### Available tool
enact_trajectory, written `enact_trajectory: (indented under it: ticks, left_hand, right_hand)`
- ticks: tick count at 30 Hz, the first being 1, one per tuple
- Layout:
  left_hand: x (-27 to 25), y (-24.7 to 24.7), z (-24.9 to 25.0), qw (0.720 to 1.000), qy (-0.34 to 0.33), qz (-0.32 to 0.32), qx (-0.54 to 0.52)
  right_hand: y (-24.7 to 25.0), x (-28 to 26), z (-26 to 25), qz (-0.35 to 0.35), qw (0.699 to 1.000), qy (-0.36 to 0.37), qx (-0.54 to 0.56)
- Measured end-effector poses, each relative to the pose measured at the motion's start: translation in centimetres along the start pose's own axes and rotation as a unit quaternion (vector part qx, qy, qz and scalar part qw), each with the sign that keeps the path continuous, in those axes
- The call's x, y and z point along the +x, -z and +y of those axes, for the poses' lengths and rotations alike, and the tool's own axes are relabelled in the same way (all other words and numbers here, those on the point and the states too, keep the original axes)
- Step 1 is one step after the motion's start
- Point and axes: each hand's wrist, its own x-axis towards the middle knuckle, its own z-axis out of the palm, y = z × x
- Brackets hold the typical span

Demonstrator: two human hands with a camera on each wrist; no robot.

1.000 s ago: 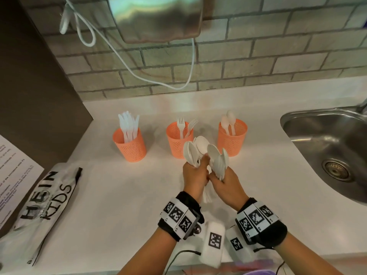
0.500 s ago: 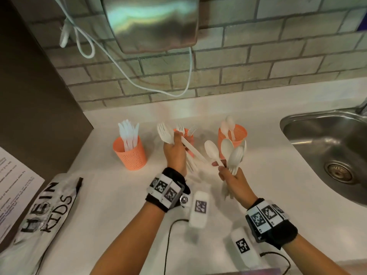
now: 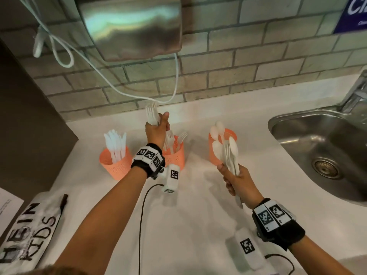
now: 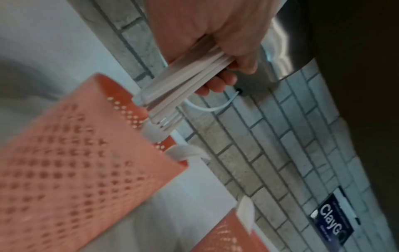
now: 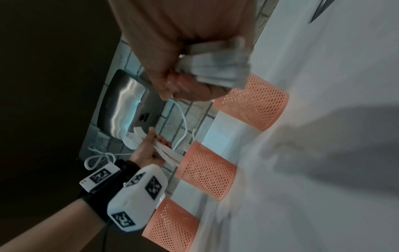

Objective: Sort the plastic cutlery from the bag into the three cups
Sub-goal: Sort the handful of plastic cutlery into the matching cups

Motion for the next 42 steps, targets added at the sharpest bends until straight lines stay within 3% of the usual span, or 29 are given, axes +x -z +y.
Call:
enact_trajectory:
  ticks: [8, 16, 20, 23, 28, 30, 33, 36, 39, 42]
  left_hand:
    - [-0.3, 0.6, -3.5, 0.997, 0.055, 0.016, 0.042]
    - [-0.8, 0.7, -3.4, 0.981, -0.072, -0.024, 0.179]
    - [-1.1, 0.9, -3.1, 0.933, -0.15, -0.067, 0.321]
    - [-1.6, 1.0, -2.8, 0.884, -0.123, -0.133, 0.431]
    - [-0.4, 0.9, -2.8, 0.819, -0.069, -0.165, 0.546]
    - [-0.2, 0.9, -2.2, 0.823, -0.04, -0.171, 0.54]
    - [-0.7, 1.1, -1.4, 0.861, -0.037, -0.169, 0.479]
    - [-2.2, 1.5, -0.2, 0.896, -0.089, -0.16, 0.404]
    - [-4.6, 2.4, 1.5, 0.903, -0.171, -0.161, 0.359]
    - [-8.0, 3.9, 2.5, 0.904, -0.177, -0.224, 0.319]
  right_hand:
    - [0.9, -0.3, -0.5, 0.017, 1.0, -0.018, 0.005]
    - [0.7, 0.0, -0.5, 0.011, 0.999, -0.044, 0.022]
    - [0.6, 0.2, -0.5, -0.007, 0.997, -0.066, 0.05]
    - [0.7, 0.2, -0.4, -0.019, 0.997, -0.061, 0.047]
    - [0.7, 0.0, -0.6, -0.036, 0.997, -0.053, 0.037]
    - [0.8, -0.1, -0.7, -0.043, 0.998, -0.045, 0.033]
    - [1.1, -0.2, -0.8, -0.054, 0.996, -0.05, 0.042]
    - [1.4, -0.1, -1.1, -0.065, 0.994, -0.061, 0.066]
    - [1.6, 0.5, -1.7, -0.059, 0.994, -0.054, 0.079]
    - [1.5, 1.6, -2.6, -0.042, 0.995, -0.033, 0.083]
